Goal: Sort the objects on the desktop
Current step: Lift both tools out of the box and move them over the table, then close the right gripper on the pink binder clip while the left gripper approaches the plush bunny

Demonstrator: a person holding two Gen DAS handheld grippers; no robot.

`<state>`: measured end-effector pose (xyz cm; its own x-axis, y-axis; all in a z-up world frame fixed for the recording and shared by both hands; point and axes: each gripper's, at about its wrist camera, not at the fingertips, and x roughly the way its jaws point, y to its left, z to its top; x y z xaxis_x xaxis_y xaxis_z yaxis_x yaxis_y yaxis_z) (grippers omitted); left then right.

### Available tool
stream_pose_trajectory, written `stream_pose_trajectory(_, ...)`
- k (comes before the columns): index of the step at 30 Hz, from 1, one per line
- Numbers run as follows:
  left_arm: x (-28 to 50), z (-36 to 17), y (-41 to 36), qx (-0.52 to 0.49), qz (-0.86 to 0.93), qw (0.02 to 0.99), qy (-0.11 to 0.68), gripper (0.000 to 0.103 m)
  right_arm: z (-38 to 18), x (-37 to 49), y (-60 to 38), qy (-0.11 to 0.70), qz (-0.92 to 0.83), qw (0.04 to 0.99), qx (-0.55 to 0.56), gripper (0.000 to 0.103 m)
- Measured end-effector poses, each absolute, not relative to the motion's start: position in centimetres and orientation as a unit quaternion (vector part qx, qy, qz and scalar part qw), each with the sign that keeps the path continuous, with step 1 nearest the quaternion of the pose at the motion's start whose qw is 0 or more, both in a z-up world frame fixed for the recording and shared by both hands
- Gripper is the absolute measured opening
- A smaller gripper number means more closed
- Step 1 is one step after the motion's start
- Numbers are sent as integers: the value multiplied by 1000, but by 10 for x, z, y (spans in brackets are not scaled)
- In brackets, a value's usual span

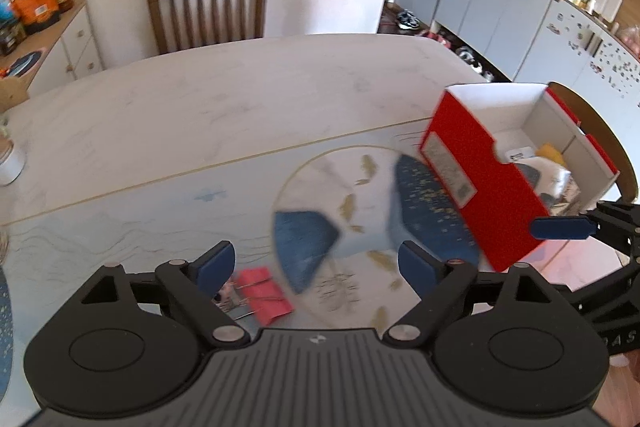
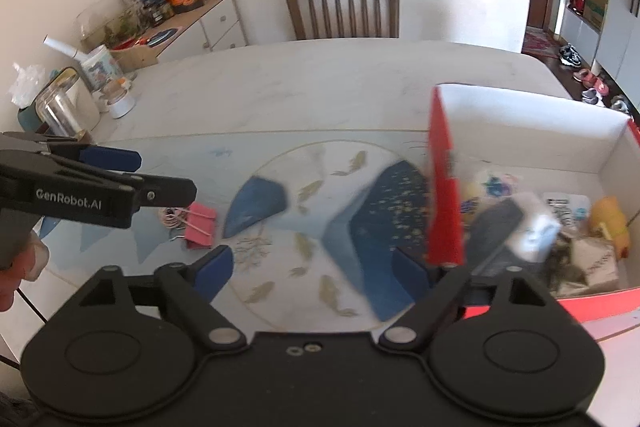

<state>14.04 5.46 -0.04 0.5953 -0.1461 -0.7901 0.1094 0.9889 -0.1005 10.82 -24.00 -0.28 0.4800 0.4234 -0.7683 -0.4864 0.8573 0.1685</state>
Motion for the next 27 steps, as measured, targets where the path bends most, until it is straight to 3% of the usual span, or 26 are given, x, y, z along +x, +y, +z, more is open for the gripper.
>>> stream_pose_trajectory(3, 138, -5, 71, -25, -63, 894, 443, 99, -7, 105, -226, 432, 266, 861, -40, 96)
stream_pose_trajectory(27, 137, -66, 156, 0, -30, 888, 459, 100, -49, 100, -133, 444, 268, 852, -66, 98)
